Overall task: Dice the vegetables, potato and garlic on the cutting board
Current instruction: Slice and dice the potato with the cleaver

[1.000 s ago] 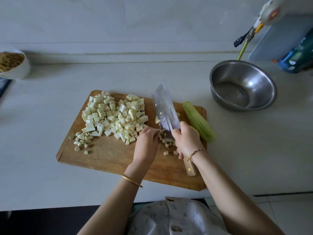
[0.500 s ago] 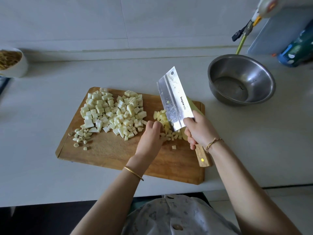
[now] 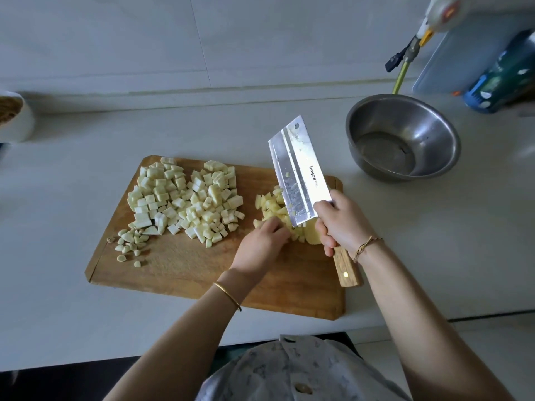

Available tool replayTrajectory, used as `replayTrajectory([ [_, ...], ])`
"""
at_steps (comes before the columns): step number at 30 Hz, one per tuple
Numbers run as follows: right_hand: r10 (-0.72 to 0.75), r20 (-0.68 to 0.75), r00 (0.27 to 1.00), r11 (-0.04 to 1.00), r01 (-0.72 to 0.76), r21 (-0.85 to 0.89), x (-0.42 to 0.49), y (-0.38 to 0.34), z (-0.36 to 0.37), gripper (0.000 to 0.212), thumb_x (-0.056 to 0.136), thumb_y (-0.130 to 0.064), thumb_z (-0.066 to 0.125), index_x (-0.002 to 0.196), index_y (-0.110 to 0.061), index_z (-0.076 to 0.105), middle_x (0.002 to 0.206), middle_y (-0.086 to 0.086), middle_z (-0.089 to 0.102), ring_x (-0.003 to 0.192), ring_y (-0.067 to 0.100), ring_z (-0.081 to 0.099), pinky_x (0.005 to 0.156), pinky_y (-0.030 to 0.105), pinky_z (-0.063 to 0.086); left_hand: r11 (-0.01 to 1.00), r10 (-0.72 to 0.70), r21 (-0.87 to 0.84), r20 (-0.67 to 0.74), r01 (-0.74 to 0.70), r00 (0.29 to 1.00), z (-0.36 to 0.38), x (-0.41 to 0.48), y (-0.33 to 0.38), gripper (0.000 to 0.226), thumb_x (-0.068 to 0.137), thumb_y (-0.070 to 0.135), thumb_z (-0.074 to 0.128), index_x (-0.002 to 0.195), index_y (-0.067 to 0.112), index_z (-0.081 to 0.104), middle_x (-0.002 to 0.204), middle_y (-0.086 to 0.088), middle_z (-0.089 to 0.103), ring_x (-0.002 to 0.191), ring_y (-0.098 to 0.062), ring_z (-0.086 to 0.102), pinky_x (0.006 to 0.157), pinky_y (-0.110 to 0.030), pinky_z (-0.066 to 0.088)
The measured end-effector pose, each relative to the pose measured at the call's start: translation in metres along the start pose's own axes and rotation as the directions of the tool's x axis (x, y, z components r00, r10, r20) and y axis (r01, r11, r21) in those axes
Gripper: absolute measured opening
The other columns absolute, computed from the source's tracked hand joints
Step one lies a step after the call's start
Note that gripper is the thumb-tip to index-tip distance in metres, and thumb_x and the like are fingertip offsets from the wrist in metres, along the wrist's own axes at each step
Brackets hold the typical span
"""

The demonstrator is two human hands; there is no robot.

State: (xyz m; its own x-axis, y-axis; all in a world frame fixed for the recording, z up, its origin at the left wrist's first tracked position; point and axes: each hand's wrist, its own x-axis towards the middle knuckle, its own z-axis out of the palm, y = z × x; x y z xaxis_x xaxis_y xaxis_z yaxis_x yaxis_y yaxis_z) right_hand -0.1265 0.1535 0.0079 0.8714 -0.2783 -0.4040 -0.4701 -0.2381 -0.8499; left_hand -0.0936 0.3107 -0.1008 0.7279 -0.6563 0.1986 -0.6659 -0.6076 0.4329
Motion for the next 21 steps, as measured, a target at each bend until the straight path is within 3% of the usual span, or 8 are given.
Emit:
replayTrajectory([
  [4, 0.047, 0.016, 0.999, 0.993, -0.048, 0.105, 0.000, 0.003, -0.002, 0.014, 0.094, -0.011, 0.038, 0.102, -0.005, 0.049, 0.058, 0.006, 0.042, 0.034, 0.014, 0.032, 0.034, 0.023, 0.038, 0.952, -0.219, -0.265, -0.227, 0.157, 0.949, -0.021, 0.002, 0.006, 0.012, 0.091, 0.011, 0.060, 0.096, 0.003, 0.067, 0.095, -0.007, 0.058, 0.081, -0.015, 0.056, 0.071, -0.035, 0.052],
  [6, 0.079, 0.017, 0.997, 0.979, -0.081, 0.188, 0.001, 0.004, 0.000, 0.008, 0.093, -0.009, 0.038, 0.094, -0.007, 0.046, 0.057, 0.007, 0.040, 0.033, 0.015, 0.030, 0.034, 0.022, 0.036, 0.929, -0.326, -0.301, -0.379, 0.218, 0.866, -0.032, 0.008, 0.013, 0.027, 0.096, 0.020, 0.051, 0.114, 0.004, 0.063, 0.114, -0.010, 0.057, 0.102, -0.012, 0.051, 0.090, -0.030, 0.047],
  [7, 0.092, 0.015, 0.996, 0.969, -0.094, 0.229, 0.001, 0.004, 0.002, 0.007, 0.093, -0.008, 0.038, 0.093, -0.007, 0.045, 0.056, 0.007, 0.040, 0.032, 0.015, 0.030, 0.034, 0.022, 0.035, 0.936, -0.312, -0.284, -0.393, 0.208, 0.865, -0.036, 0.016, 0.018, 0.040, 0.098, 0.029, 0.043, 0.128, 0.005, 0.055, 0.130, -0.012, 0.052, 0.118, -0.016, 0.047, 0.102, -0.029, 0.039],
  [9, 0.105, 0.019, 0.994, 0.951, -0.106, 0.291, 0.001, 0.004, 0.006, 0.011, 0.094, -0.010, 0.038, 0.093, -0.005, 0.048, 0.054, 0.007, 0.040, 0.031, 0.015, 0.031, 0.034, 0.022, 0.035, 0.972, -0.190, -0.189, -0.298, 0.138, 0.935, -0.038, 0.033, 0.028, 0.059, 0.099, 0.046, 0.022, 0.146, 0.012, 0.033, 0.154, -0.009, 0.027, 0.143, -0.019, 0.022, 0.117, -0.034, 0.016],
  [11, 0.113, 0.027, 0.993, 0.935, -0.116, 0.336, 0.001, 0.004, 0.010, 0.016, 0.093, -0.012, 0.038, 0.088, -0.005, 0.050, 0.054, 0.008, 0.041, 0.031, 0.015, 0.031, 0.035, 0.022, 0.035, 0.985, -0.140, -0.126, -0.165, 0.120, 0.976, -0.031, 0.045, 0.033, 0.067, 0.097, 0.056, 0.002, 0.150, 0.018, 0.016, 0.159, -0.002, 0.009, 0.147, -0.015, 0.005, 0.120, -0.040, 0.004],
  [15, 0.135, 0.029, 0.990, 0.905, -0.135, 0.402, -0.002, 0.002, 0.012, 0.019, 0.093, -0.012, 0.038, 0.077, -0.010, 0.047, 0.051, 0.011, 0.042, 0.030, 0.017, 0.030, 0.036, 0.021, 0.034, 0.977, -0.194, -0.111, -0.086, 0.184, 0.977, -0.016, 0.047, 0.028, 0.079, 0.090, 0.062, -0.011, 0.151, 0.018, 0.014, 0.159, 0.000, 0.011, 0.147, -0.014, 0.005, 0.120, -0.042, 0.003],
  [21, 0.161, 0.009, 0.987, 0.897, -0.151, 0.416, -0.002, 0.003, 0.006, 0.015, 0.096, -0.014, 0.036, 0.082, -0.013, 0.041, 0.049, 0.006, 0.041, 0.030, 0.015, 0.029, 0.036, 0.021, 0.032, 0.956, -0.278, -0.090, 0.006, 0.278, 0.960, -0.009, 0.033, 0.017, 0.085, 0.085, 0.068, -0.014, 0.150, 0.015, 0.000, 0.160, -0.003, 0.000, 0.147, -0.012, -0.007, 0.121, -0.034, 0.000],
])
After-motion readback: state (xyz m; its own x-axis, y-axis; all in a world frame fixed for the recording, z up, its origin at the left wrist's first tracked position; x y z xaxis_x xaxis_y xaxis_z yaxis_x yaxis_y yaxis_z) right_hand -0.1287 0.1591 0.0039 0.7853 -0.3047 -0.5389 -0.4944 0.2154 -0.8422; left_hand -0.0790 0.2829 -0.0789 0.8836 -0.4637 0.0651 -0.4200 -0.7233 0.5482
